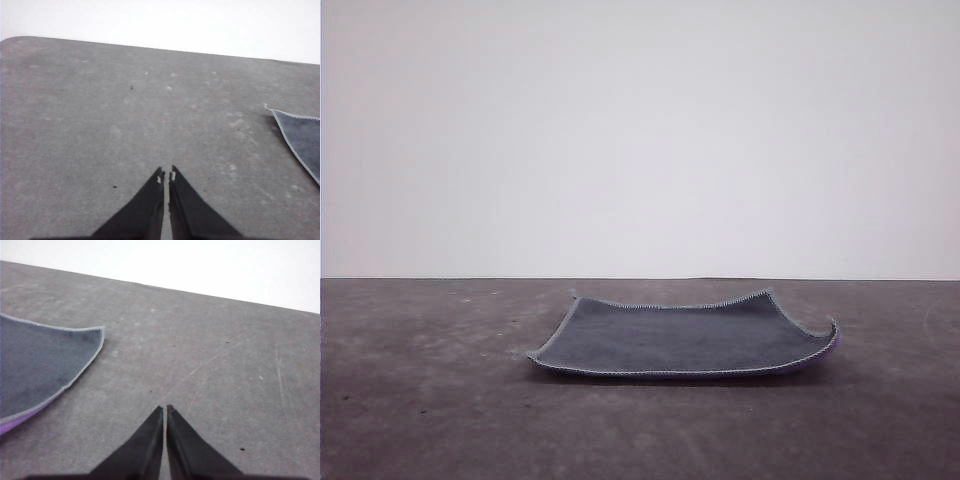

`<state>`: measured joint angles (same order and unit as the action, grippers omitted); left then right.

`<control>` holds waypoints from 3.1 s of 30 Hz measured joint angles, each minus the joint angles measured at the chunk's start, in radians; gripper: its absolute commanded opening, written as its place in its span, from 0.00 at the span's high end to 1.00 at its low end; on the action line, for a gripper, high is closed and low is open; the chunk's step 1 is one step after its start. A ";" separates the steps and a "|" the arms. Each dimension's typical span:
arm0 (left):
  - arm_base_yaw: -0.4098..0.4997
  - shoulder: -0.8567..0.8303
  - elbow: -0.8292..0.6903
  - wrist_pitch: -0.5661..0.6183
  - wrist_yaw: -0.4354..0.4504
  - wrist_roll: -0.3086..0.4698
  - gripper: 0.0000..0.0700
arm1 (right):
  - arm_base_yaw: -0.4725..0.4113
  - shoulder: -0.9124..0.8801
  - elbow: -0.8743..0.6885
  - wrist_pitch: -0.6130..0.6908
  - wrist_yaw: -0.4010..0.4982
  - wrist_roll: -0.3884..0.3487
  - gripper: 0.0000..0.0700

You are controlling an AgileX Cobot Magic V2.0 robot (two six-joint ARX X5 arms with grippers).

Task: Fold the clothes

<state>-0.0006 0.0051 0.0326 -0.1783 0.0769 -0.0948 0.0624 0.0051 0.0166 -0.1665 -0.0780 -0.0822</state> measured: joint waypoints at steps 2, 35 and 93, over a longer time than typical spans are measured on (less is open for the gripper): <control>0.000 0.000 0.000 0.000 0.000 0.000 1.00 | 0.000 0.000 0.000 0.000 0.000 0.000 0.99; 0.000 0.000 0.000 0.000 0.000 0.000 1.00 | 0.000 0.000 -0.002 0.087 0.050 0.028 0.99; -0.042 1.137 0.946 -0.304 0.375 -0.041 1.00 | 0.002 1.175 0.938 -0.174 -0.418 0.167 0.99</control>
<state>-0.0423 1.1421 0.9788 -0.4826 0.4523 -0.1362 0.0639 1.1801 0.9550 -0.3403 -0.4963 0.0852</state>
